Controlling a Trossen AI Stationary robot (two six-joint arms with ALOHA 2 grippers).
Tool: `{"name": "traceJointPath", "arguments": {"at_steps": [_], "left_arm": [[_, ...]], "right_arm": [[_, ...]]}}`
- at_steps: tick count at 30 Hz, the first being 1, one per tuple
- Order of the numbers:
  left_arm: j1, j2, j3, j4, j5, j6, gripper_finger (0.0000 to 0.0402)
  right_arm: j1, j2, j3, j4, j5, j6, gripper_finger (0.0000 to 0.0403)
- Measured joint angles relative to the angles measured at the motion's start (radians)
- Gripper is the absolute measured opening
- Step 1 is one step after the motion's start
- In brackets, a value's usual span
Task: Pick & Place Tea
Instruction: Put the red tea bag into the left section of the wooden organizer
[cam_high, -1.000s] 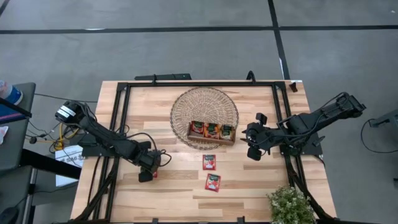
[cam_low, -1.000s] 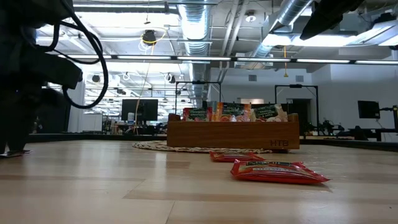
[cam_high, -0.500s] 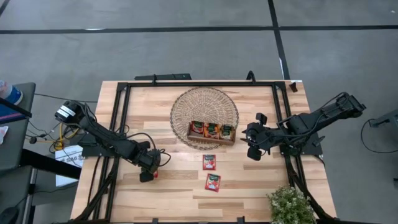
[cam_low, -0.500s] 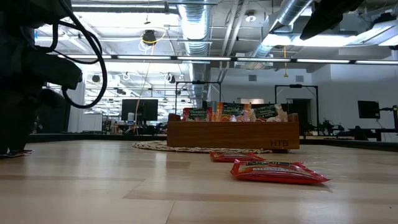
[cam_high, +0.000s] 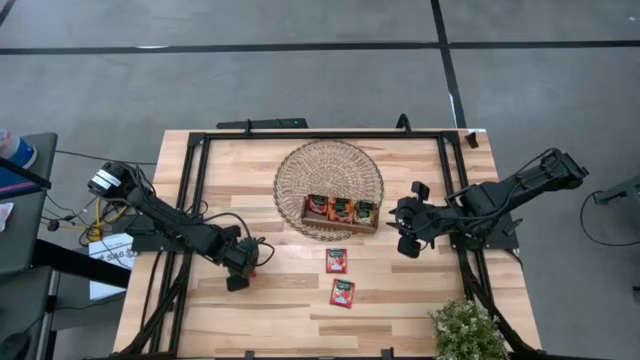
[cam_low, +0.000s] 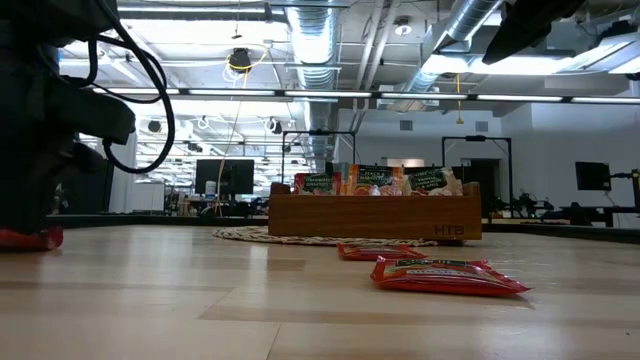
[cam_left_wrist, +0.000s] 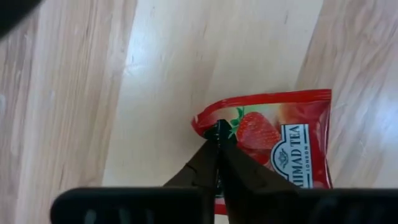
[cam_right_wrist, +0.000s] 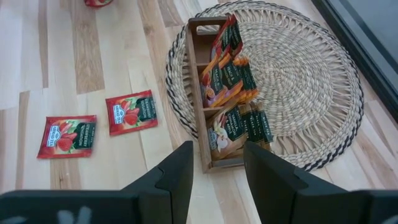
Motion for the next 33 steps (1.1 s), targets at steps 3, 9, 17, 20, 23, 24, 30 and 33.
{"name": "traceJointPath", "arguments": {"at_steps": [3, 9, 17, 20, 23, 24, 30, 33], "left_arm": [[0.000, 0.001, 0.012, -0.014, 0.003, -0.004, 0.0001], [0.001, 0.006, 0.135, -0.248, -0.099, -0.002, 0.0000], [0.002, 0.003, 0.439, -0.459, -0.638, 0.178, 0.0000], [0.017, 0.015, 0.511, -0.364, -0.803, 0.428, 0.0000], [0.054, 0.049, 0.551, -0.216, -0.915, 0.693, 0.0000], [0.071, 0.064, 0.556, -0.138, -0.932, 0.775, 0.0000], [0.176, 0.214, 0.557, 0.195, -0.965, 1.189, 0.0000], [0.213, 0.301, 0.557, 0.321, -1.051, 1.321, 0.0000]], "right_arm": [[0.000, 0.000, 0.000, 0.000, 0.000, 0.000, 0.0133], [0.000, 0.000, 0.000, 0.000, 0.000, 0.000, 0.0134], [0.000, 0.000, 0.000, 0.000, 0.001, 0.000, 0.0133], [0.000, 0.000, 0.000, 0.000, 0.002, 0.000, 0.0134], [0.000, 0.000, 0.000, 0.000, 0.002, -0.001, 0.0133], [0.000, 0.000, 0.001, 0.000, 0.002, -0.002, 0.0133], [0.000, 0.000, 0.001, -0.001, 0.003, -0.008, 0.0134], [0.000, 0.000, 0.001, -0.004, 0.003, -0.008, 0.0133]]}}
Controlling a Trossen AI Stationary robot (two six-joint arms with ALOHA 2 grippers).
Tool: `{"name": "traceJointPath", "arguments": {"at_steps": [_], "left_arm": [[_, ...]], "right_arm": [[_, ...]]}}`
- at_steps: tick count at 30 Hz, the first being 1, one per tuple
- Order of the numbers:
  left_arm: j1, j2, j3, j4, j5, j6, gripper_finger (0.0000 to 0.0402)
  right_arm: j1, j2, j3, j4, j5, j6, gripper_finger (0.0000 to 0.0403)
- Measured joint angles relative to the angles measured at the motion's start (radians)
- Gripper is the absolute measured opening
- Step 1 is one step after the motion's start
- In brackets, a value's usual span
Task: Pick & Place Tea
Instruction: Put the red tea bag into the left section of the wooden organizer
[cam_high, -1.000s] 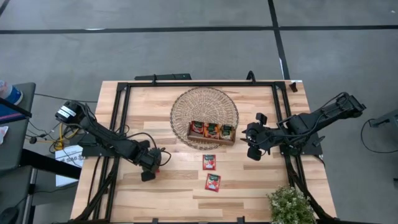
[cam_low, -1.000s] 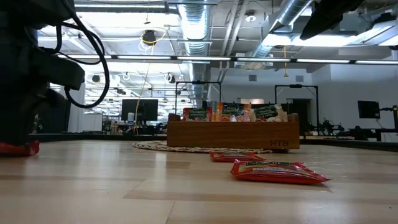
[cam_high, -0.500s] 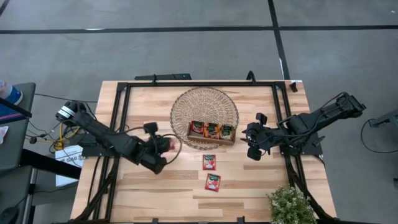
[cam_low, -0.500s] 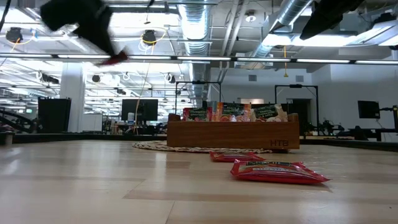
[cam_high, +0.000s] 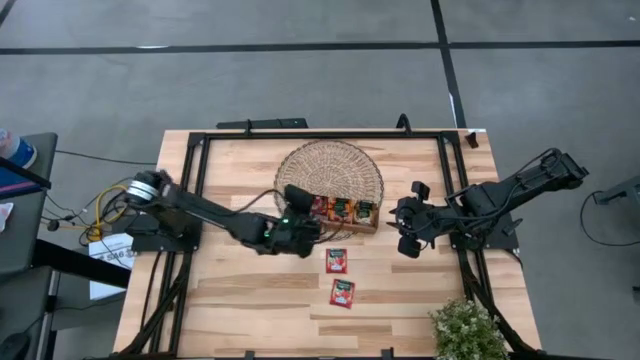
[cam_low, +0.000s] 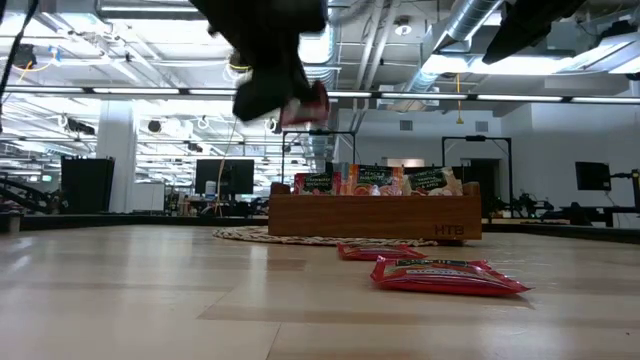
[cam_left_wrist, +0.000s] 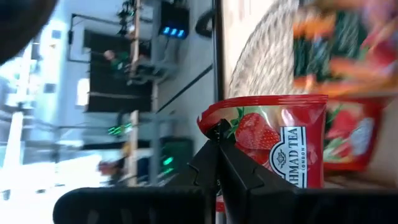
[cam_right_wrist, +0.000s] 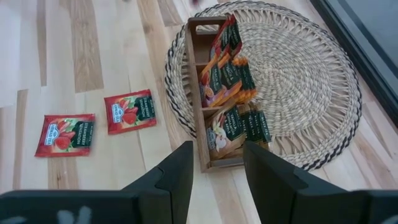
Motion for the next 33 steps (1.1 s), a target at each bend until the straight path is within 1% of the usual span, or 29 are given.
{"name": "traceJointPath", "arguments": {"at_steps": [2, 5, 8, 10, 16, 24, 33], "left_arm": [[0.018, 0.055, 0.000, 0.060, -0.031, 0.067, 0.0000], [0.026, 0.126, 0.000, 0.120, -0.059, 0.120, 0.0000], [0.025, 0.173, 0.000, 0.150, -0.116, 0.138, 0.0000], [0.022, 0.194, 0.000, 0.166, -0.137, 0.138, 0.0000], [0.014, 0.219, 0.000, 0.182, -0.135, 0.125, 0.0000], [0.015, 0.225, 0.000, 0.238, -0.071, 0.112, 0.0000], [0.024, 0.225, 0.000, 0.234, -0.053, 0.109, 0.0000]], "right_arm": [[0.000, 0.000, 0.000, -0.002, 0.000, -0.001, 0.0133], [0.000, 0.000, 0.000, -0.003, 0.000, -0.002, 0.0134], [0.000, 0.000, 0.000, -0.004, 0.000, -0.003, 0.0134], [0.000, 0.000, 0.000, -0.005, 0.000, -0.014, 0.0133], [0.000, 0.000, 0.000, -0.005, 0.001, -0.028, 0.0134], [0.000, 0.000, 0.000, -0.004, 0.001, -0.028, 0.0134], [0.000, 0.000, 0.000, -0.003, 0.001, -0.028, 0.0133]]}}
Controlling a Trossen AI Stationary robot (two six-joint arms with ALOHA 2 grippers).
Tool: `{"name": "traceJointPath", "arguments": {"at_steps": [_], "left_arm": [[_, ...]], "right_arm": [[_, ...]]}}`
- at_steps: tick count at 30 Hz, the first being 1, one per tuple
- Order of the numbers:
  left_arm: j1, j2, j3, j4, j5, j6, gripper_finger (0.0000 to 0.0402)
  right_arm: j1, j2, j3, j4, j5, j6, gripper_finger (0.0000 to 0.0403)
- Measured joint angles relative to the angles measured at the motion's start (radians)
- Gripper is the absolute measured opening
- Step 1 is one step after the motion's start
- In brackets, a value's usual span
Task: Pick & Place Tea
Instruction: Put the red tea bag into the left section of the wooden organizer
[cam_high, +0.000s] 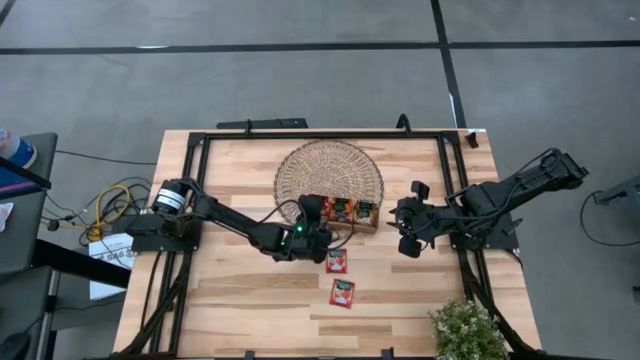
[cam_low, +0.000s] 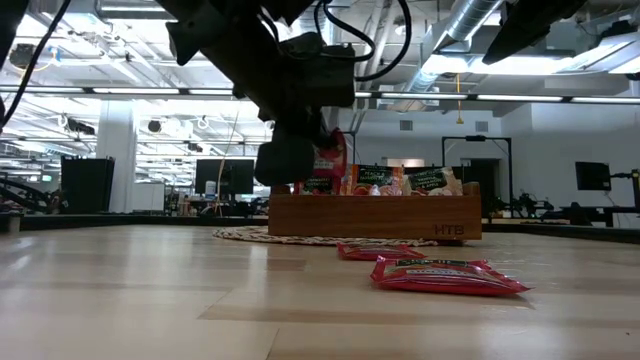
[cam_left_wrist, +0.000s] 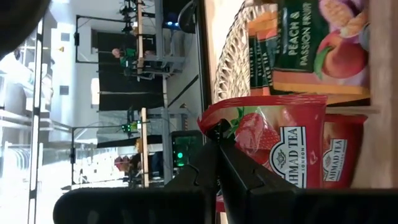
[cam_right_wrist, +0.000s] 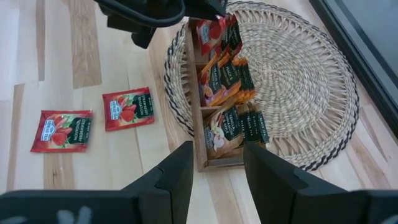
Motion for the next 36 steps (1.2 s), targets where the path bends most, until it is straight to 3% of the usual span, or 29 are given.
{"name": "traceJointPath", "arguments": {"at_steps": [9, 14, 27, 36], "left_arm": [[0.002, 0.053, 0.000, -0.005, -0.031, -0.029, 0.0000], [0.005, 0.086, 0.001, 0.018, -0.147, 0.011, 0.0000], [-0.007, 0.086, 0.002, 0.056, -0.026, -0.002, 0.0000], [-0.007, 0.086, 0.002, 0.040, -0.111, 0.006, 0.0000]], "right_arm": [[0.000, 0.000, 0.000, 0.001, 0.000, 0.001, 0.0133], [0.000, 0.000, -0.001, 0.005, 0.000, 0.001, 0.0134], [0.000, 0.000, -0.001, 0.004, 0.000, 0.001, 0.0133], [0.000, 0.000, -0.001, 0.004, 0.000, 0.000, 0.0133]]}}
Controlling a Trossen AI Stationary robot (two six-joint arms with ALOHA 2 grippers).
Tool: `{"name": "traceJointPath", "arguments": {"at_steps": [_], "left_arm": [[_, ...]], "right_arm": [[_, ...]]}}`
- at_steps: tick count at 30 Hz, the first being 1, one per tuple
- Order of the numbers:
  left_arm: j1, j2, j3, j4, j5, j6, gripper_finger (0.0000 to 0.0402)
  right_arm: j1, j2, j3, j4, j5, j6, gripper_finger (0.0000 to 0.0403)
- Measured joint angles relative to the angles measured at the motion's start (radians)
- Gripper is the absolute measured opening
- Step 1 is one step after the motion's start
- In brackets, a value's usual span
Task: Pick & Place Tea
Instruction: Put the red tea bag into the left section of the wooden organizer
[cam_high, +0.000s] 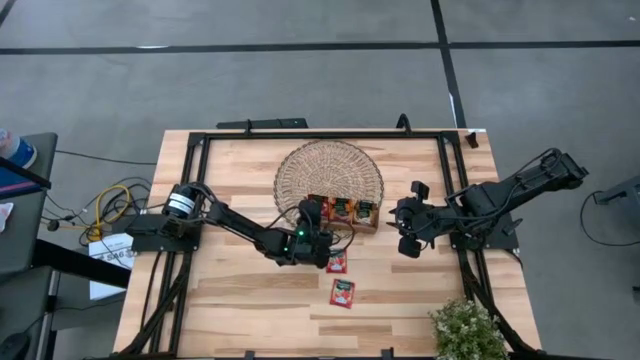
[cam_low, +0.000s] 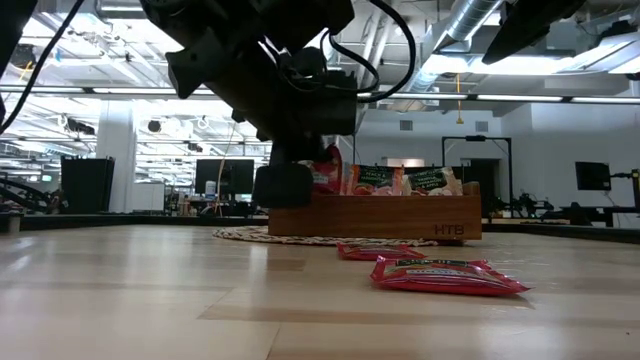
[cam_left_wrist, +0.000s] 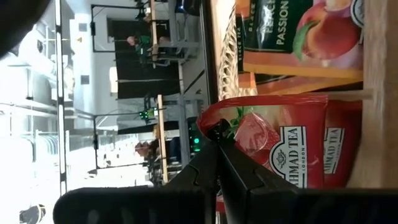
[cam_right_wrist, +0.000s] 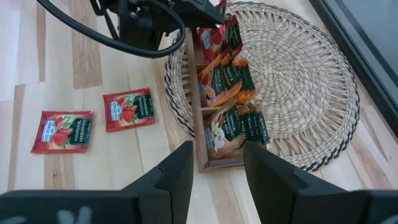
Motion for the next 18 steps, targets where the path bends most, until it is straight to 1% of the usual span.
{"name": "traceJointPath", "arguments": {"at_steps": [15, 18], "left_arm": [[0.000, 0.000, 0.000, -0.010, 0.008, -0.047, 0.0000], [0.001, 0.000, 0.000, -0.024, 0.008, -0.047, 0.0006]], "right_arm": [[0.000, 0.000, 0.000, 0.000, 0.000, 0.000, 0.0134], [0.000, 0.000, 0.000, 0.000, 0.000, 0.000, 0.0134]]}}
